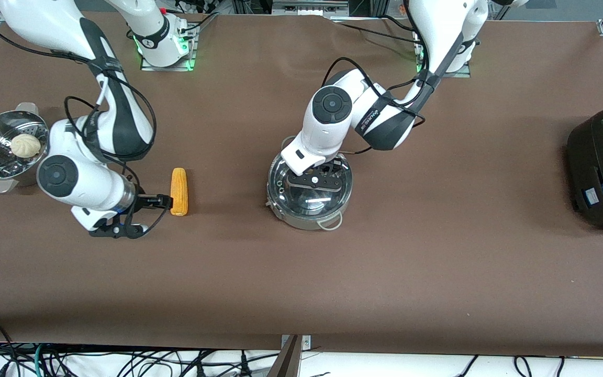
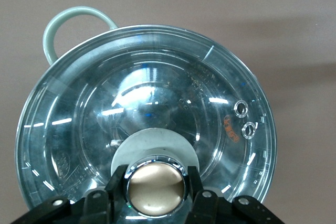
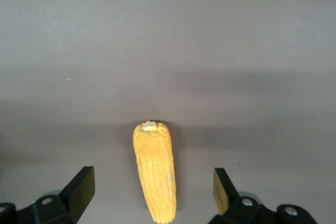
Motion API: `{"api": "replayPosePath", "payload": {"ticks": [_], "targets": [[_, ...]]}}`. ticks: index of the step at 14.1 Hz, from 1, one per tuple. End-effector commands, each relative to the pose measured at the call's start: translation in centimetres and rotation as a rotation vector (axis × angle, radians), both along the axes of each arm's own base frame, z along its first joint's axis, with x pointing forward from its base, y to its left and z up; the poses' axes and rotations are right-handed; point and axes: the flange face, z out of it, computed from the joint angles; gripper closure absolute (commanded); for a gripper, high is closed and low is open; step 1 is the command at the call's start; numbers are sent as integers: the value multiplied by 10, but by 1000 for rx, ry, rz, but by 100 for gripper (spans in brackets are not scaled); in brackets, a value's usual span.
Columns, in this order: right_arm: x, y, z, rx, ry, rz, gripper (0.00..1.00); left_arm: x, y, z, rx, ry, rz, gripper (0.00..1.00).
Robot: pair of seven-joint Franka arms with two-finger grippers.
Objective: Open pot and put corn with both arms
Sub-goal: 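Grasp the lid knob with the left gripper while the right gripper reaches the corn, then lift the lid with the left gripper while the right gripper grasps the corn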
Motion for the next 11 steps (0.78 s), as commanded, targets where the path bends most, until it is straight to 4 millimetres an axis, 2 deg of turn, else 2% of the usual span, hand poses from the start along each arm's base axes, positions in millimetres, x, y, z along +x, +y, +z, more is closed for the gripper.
{"api": "replayPosePath", "payload": {"ticks": [1, 5, 7, 9, 11], "targets": [[-30, 0, -14, 11, -44, -12, 0, 0, -6, 23, 3, -32, 15, 82], [-58, 5, -34, 18, -65, -22, 0, -16, -3, 82, 3, -46, 18, 82], [-75, 5, -47, 21, -81, -16, 1, -18, 13, 119, 20, -59, 21, 82], [-87, 3, -62, 27, -110, -17, 5, -11, 36, 132, 54, -45, 44, 82], [-89, 2, -67, 28, -114, -16, 13, 3, 61, 133, 72, -26, 74, 83]]}}
